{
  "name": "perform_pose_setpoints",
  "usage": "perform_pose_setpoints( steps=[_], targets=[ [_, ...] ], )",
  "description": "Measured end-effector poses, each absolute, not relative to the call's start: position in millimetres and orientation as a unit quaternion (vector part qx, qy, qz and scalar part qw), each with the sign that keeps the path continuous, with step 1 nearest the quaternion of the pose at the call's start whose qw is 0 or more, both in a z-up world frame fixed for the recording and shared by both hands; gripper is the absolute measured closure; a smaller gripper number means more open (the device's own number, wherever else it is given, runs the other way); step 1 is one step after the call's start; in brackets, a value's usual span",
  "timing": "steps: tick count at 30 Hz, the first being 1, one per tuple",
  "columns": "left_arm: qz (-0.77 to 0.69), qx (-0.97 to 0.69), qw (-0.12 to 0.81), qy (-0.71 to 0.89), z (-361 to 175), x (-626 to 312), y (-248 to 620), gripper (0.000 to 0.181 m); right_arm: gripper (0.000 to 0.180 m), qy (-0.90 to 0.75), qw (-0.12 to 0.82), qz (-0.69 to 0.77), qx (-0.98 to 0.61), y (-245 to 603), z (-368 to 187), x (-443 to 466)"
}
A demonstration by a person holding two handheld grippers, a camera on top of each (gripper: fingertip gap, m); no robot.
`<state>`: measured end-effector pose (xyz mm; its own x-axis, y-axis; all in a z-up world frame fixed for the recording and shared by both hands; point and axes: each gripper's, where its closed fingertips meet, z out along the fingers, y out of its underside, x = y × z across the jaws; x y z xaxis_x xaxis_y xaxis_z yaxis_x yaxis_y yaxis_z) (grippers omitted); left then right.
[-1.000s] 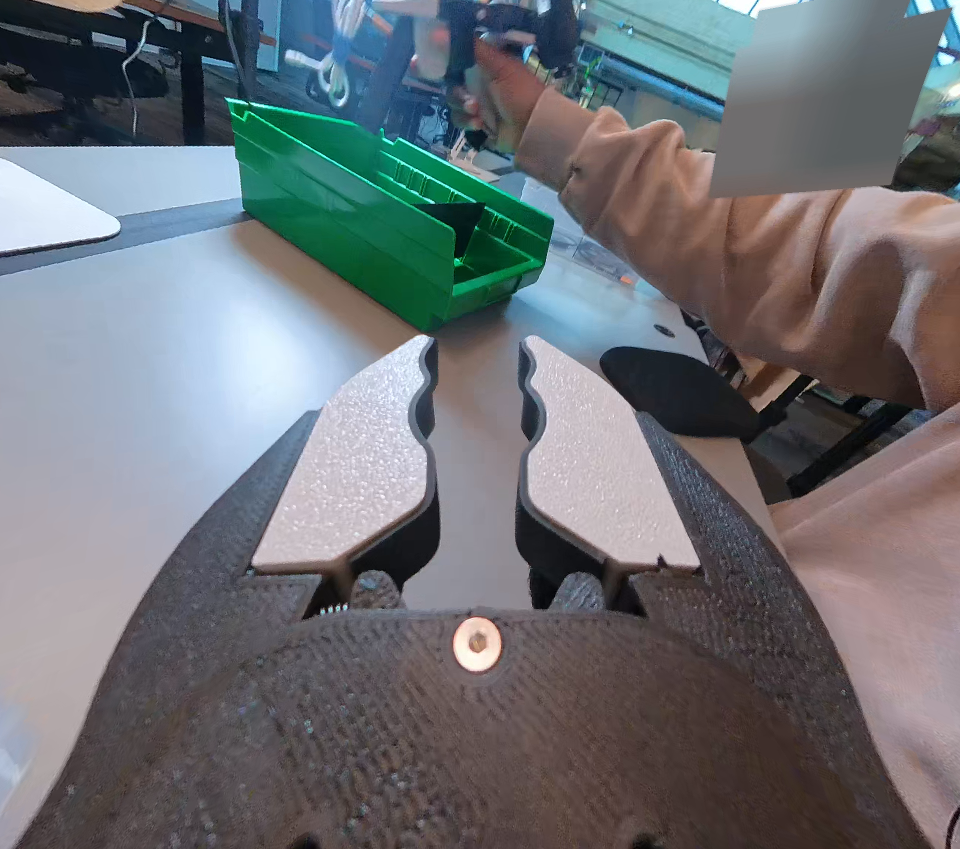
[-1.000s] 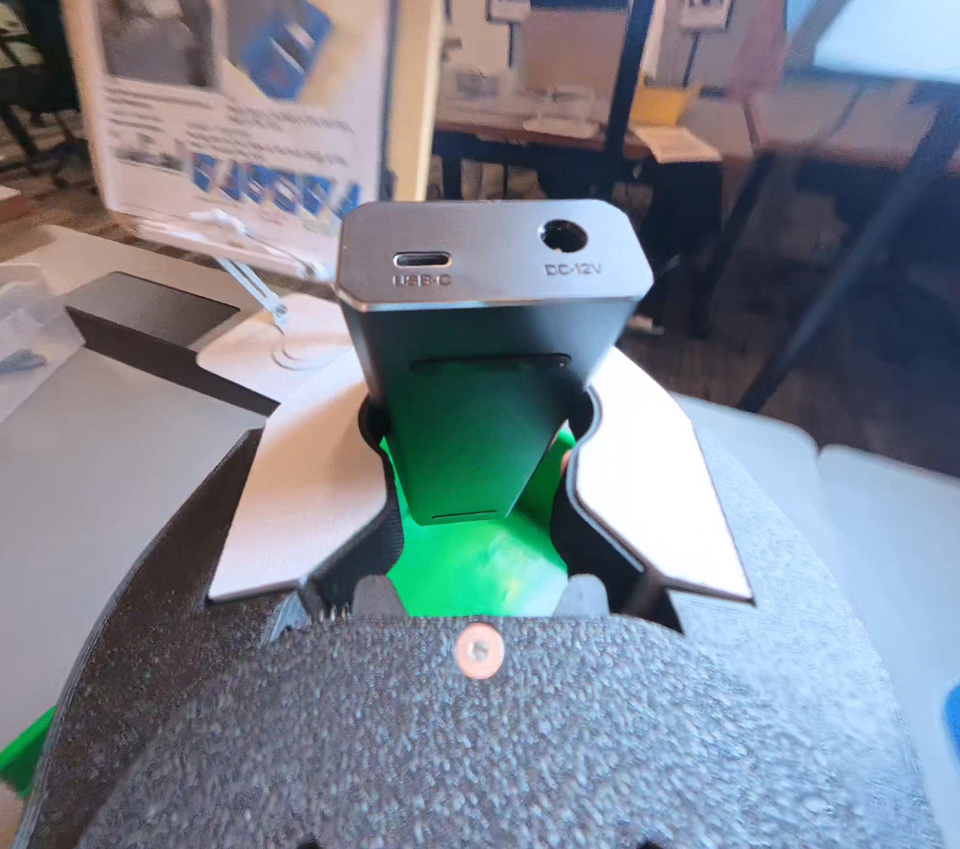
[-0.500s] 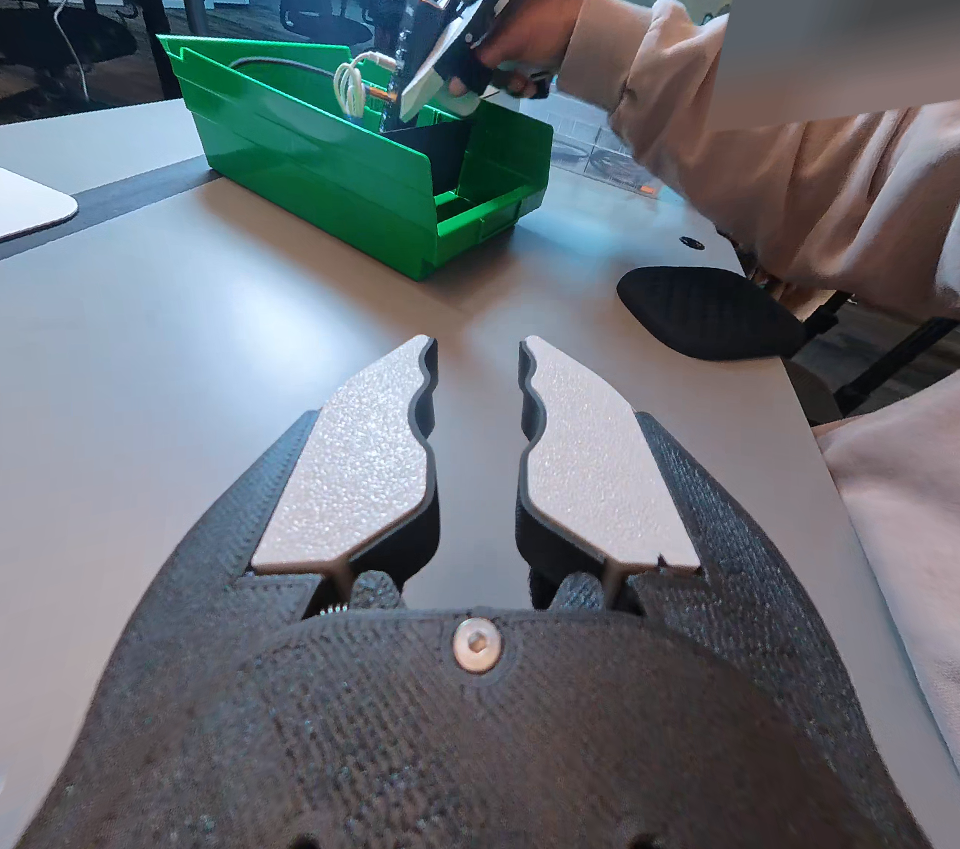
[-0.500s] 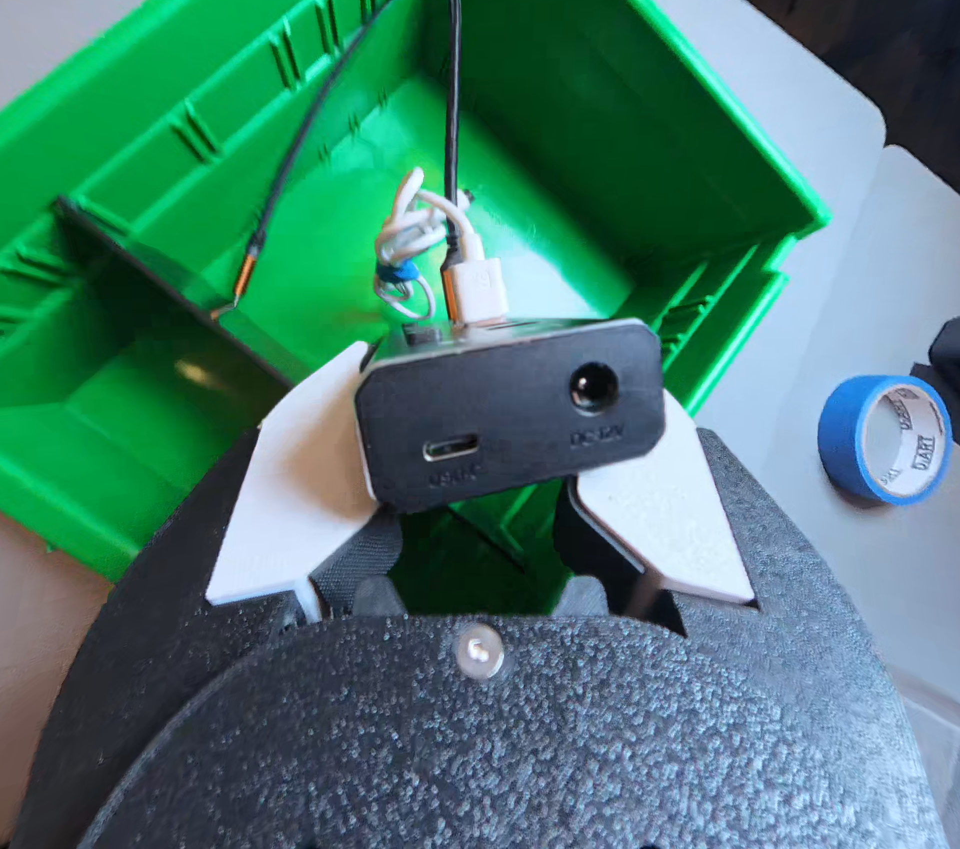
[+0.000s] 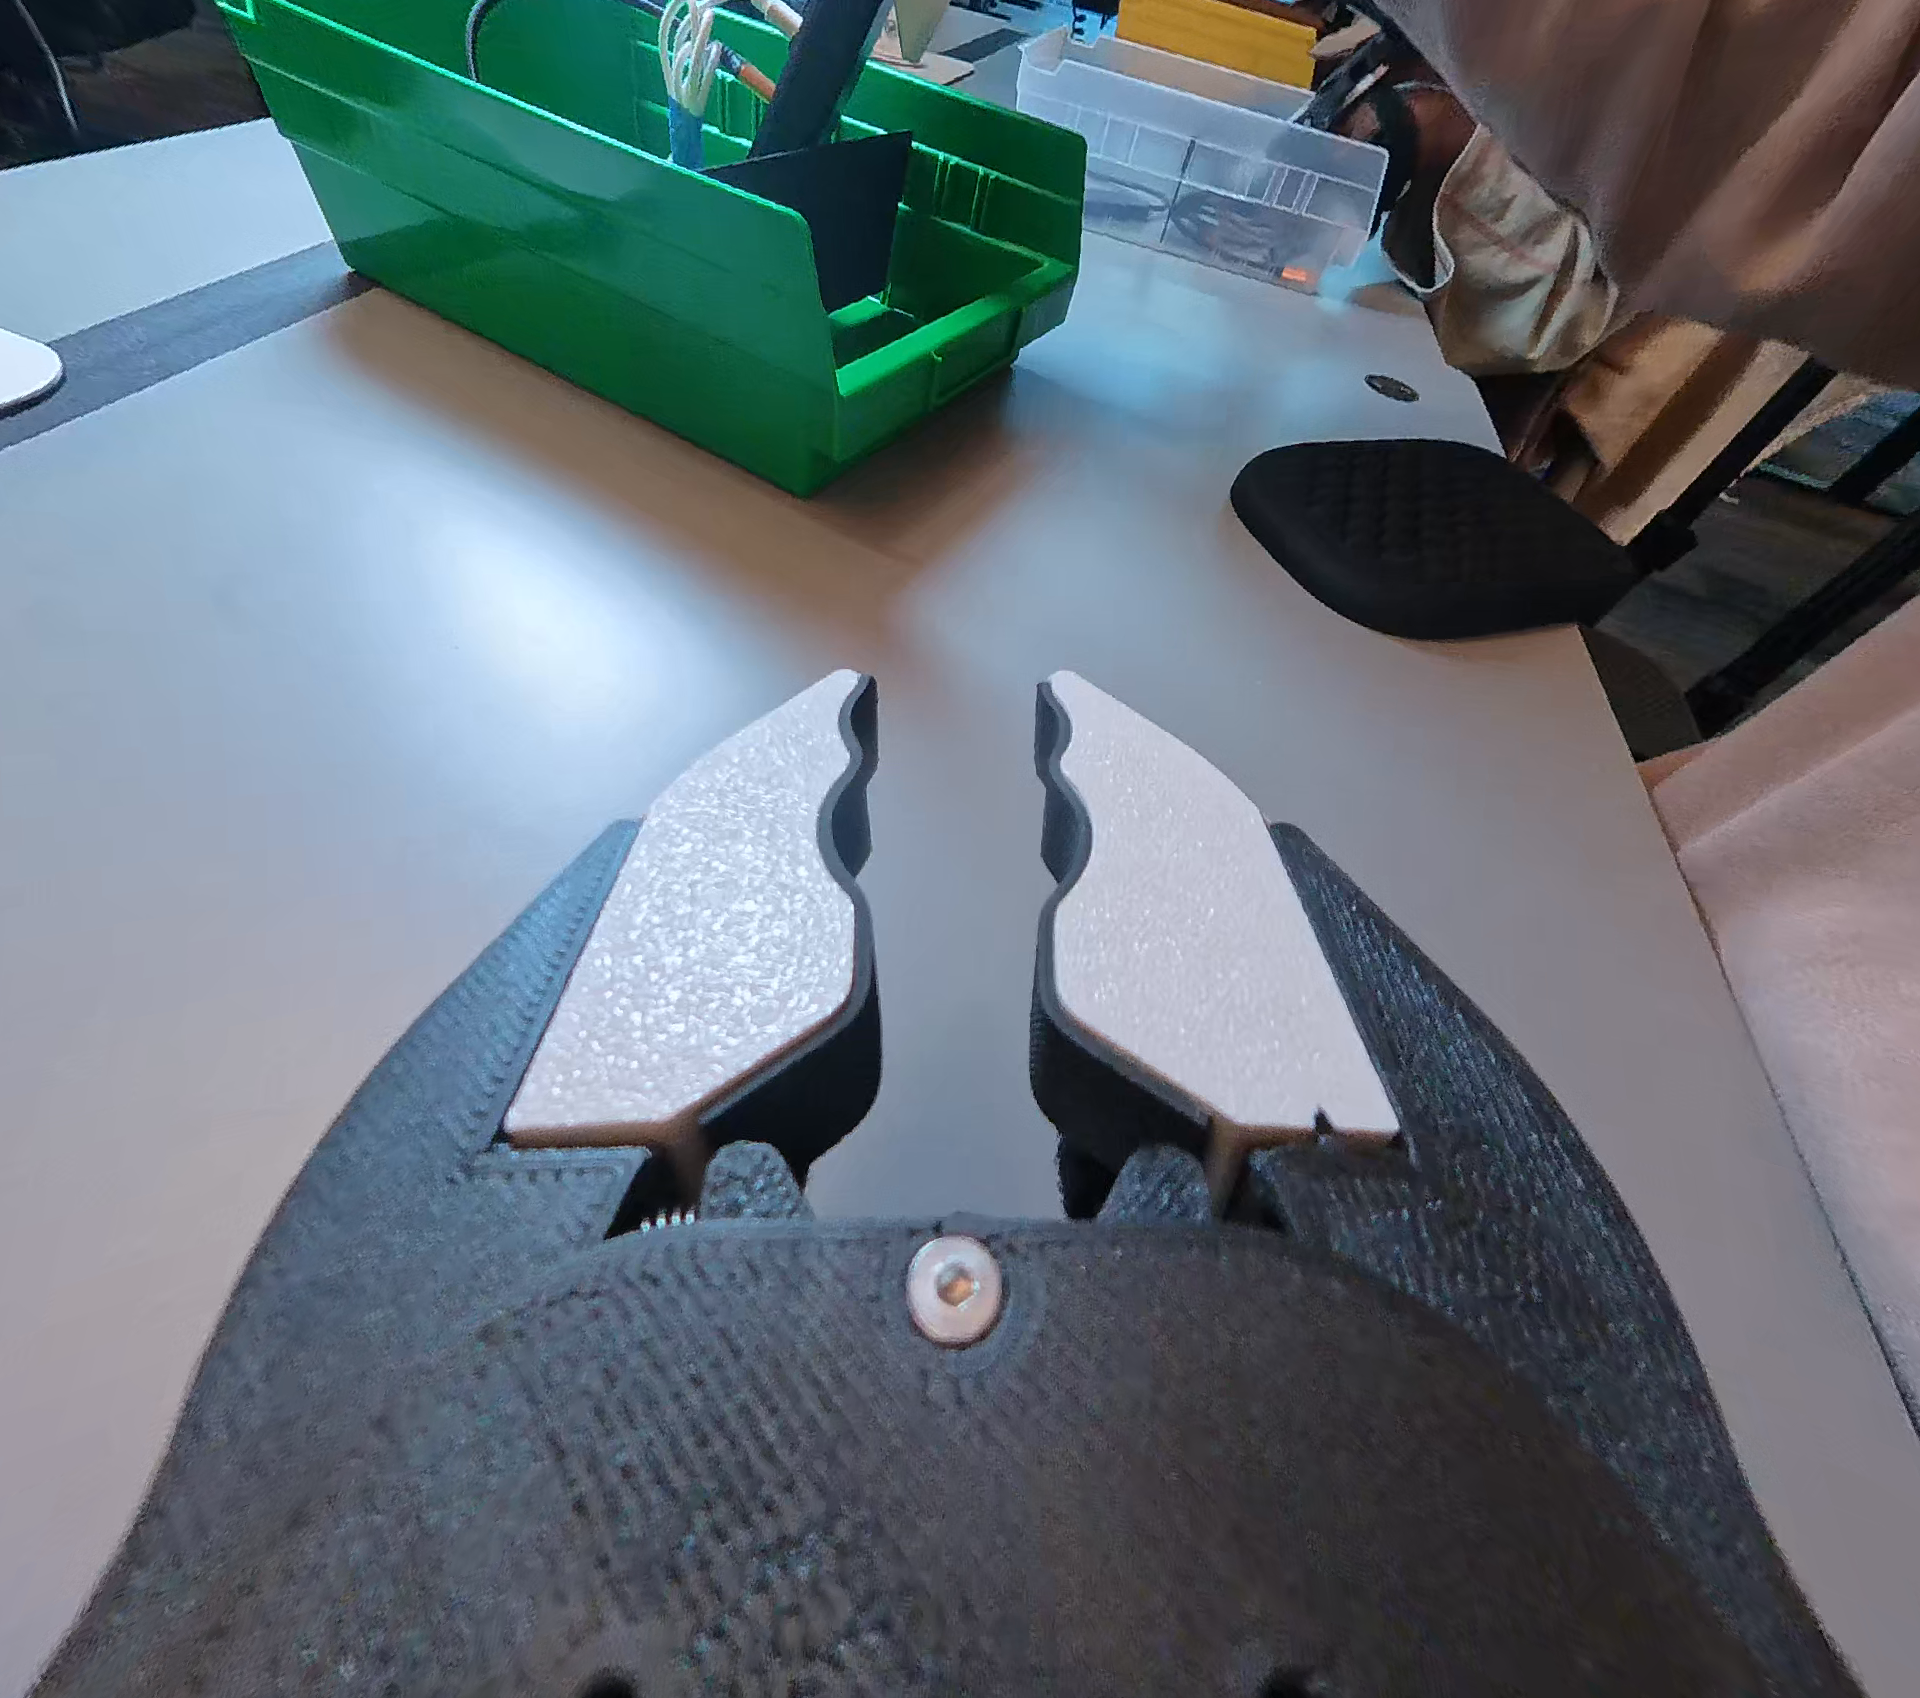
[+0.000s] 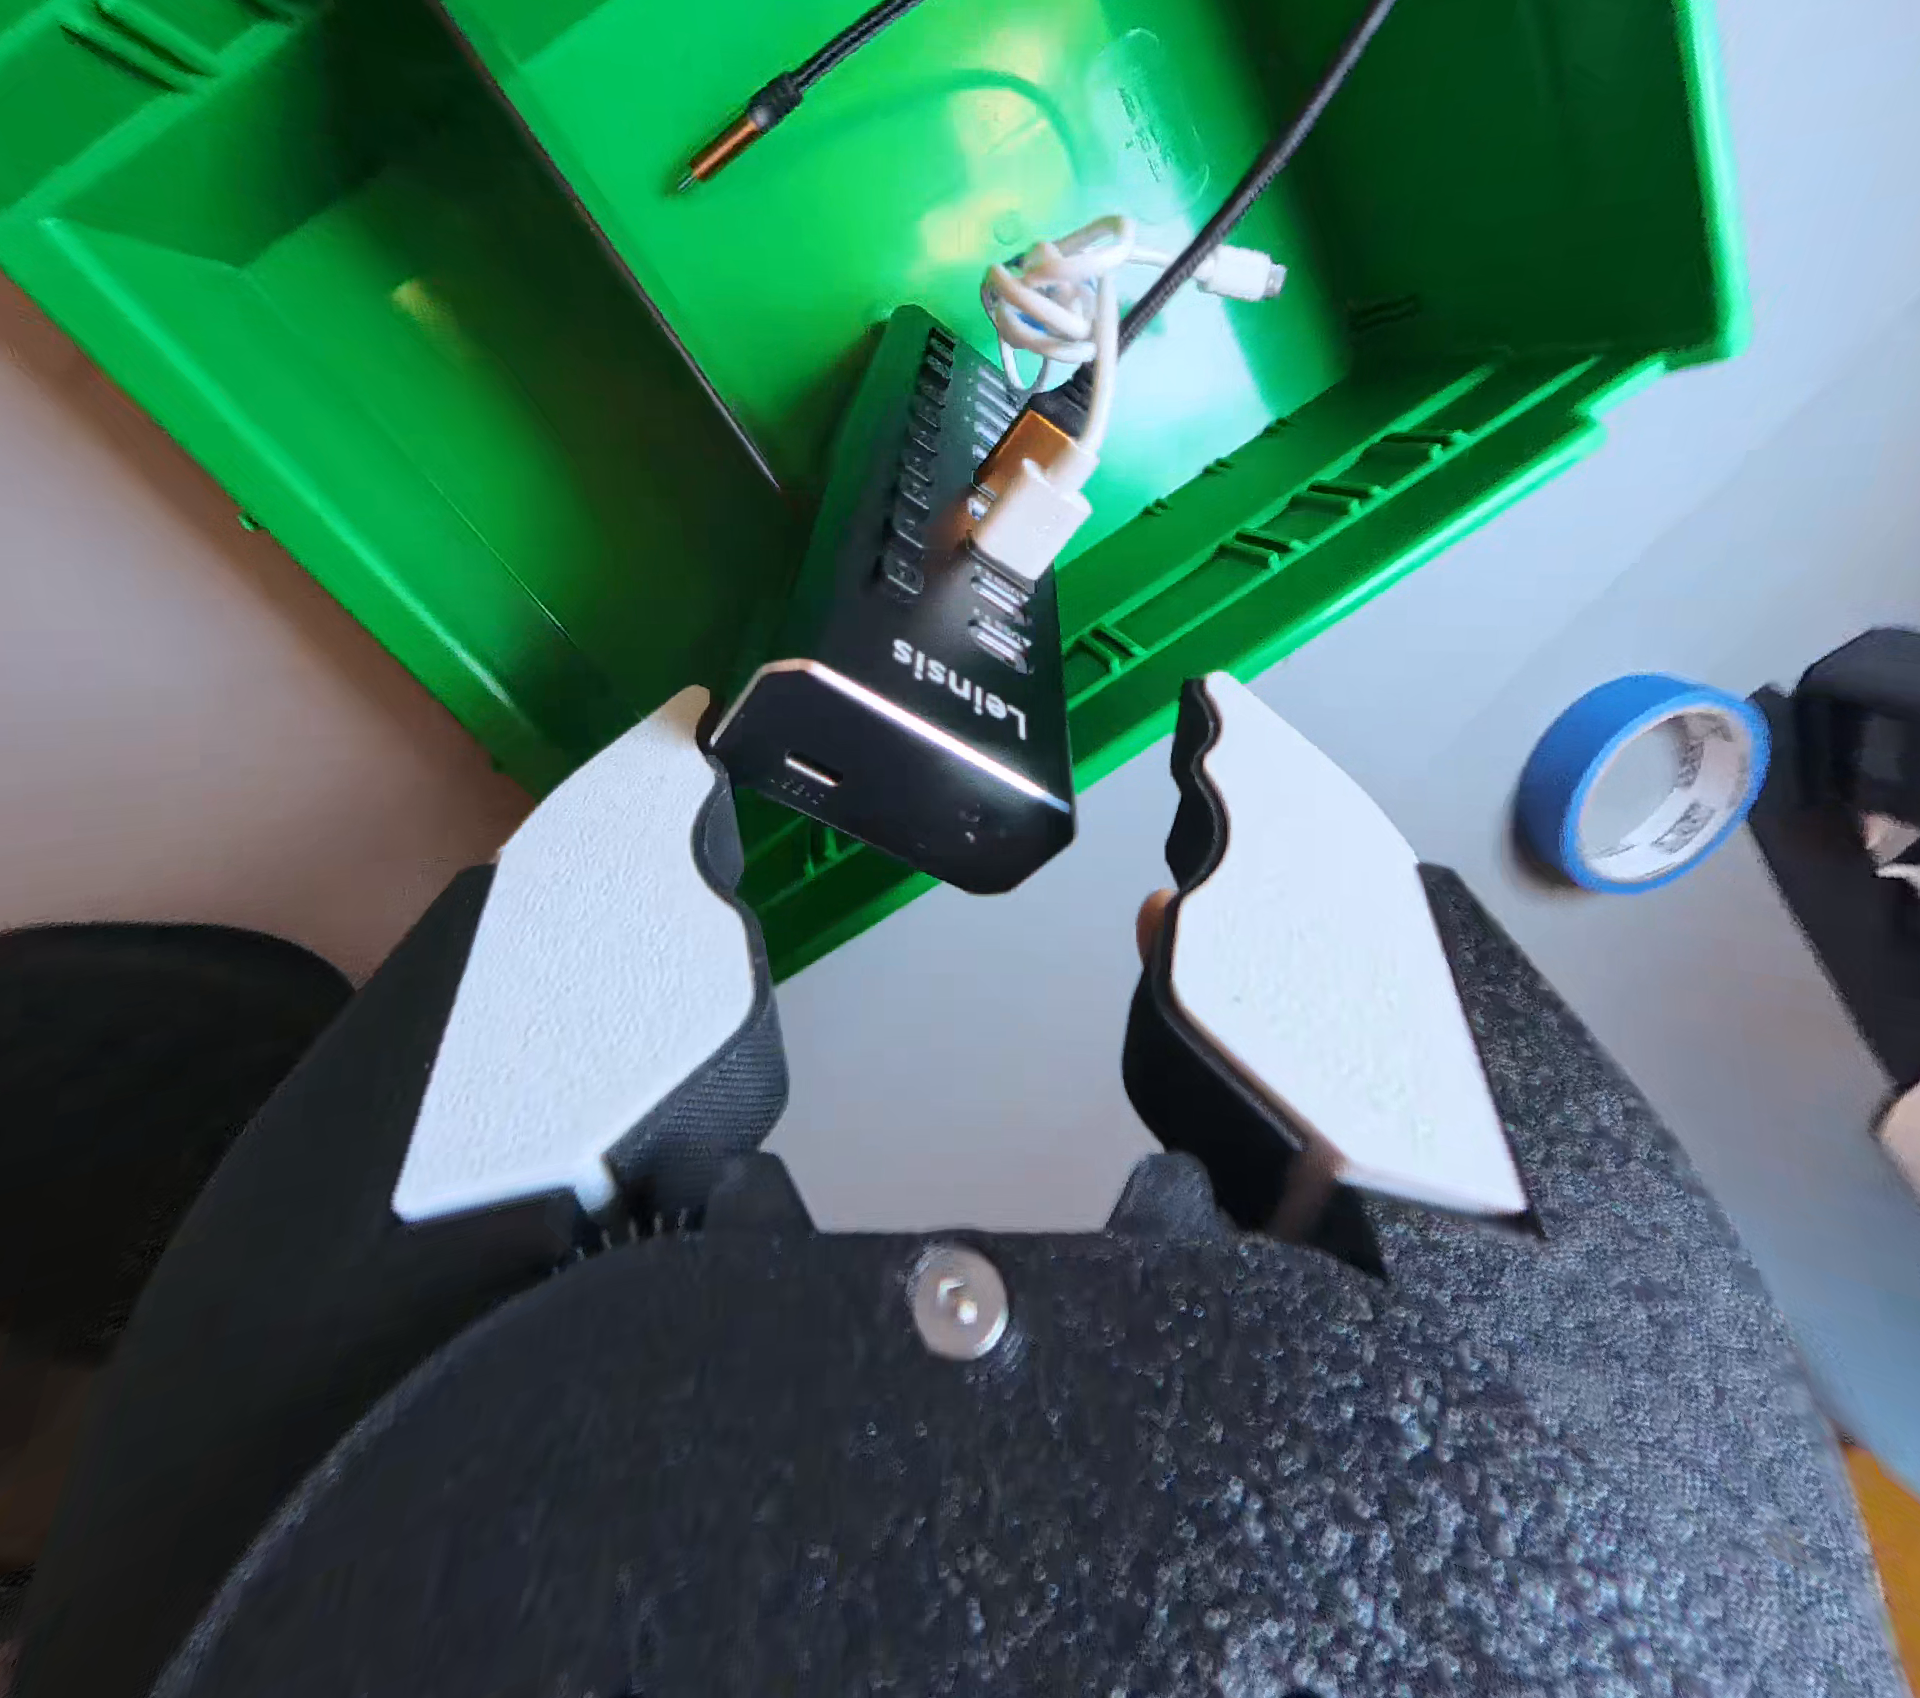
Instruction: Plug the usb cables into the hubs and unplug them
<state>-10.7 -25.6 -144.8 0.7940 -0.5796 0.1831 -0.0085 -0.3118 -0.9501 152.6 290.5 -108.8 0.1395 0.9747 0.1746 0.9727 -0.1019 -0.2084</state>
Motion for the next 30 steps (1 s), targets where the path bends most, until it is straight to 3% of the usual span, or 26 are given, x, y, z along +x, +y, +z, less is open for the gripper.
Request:
perform_pose_setpoints(
  steps=[1,3,5,6,13,18,22,26,30],
  targets=[
    [-0.253,-0.769,0.553,0.196,-145.4,-10.4,-26.4,0.151,0.099,-0.679,0.134,-0.01,-0.721,289.8,-109.1,153.0],
    [-0.244,-0.772,0.55,0.205,-147.5,-10.1,-27.4,0.152,0.111,-0.731,0.122,-0.031,-0.671,281.3,-113.3,152.8],
    [-0.237,-0.775,0.546,0.214,-149.7,-9.3,-27.6,0.152,0.141,-0.787,0.163,-0.038,-0.594,271.5,-112.6,138.9],
    [-0.234,-0.776,0.544,0.217,-151.1,-8.9,-27.4,0.152,0.147,-0.806,0.193,-0.067,-0.555,272.8,-110.7,133.1],
    [-0.215,-0.783,0.535,0.232,-157.6,-6.0,-28.0,0.154,0.149,-0.86,0.304,-0.288,-0.291,295.1,-120.4,102.3],
    [-0.209,-0.789,0.528,0.235,-163.2,-6.5,-27.4,0.154,0.149,-0.85,0.4,-0.263,-0.221,302.8,-125.9,62.2],
    [-0.205,-0.792,0.523,0.238,-167.2,-6.2,-27.3,0.154,0.146,-0.854,0.335,-0.267,-0.297,340.1,-141.8,81.9],
    [-0.207,-0.789,0.526,0.239,-164.7,-5.3,-27.7,0.153,0.139,-0.832,0.21,-0.211,-0.468,344.6,-148.1,122.6],
    [-0.212,-0.789,0.527,0.235,-164.0,-4.0,-28.0,0.15,0.136,-0.798,0.248,-0.102,-0.54,327.5,-121.5,116.7]
  ],
)
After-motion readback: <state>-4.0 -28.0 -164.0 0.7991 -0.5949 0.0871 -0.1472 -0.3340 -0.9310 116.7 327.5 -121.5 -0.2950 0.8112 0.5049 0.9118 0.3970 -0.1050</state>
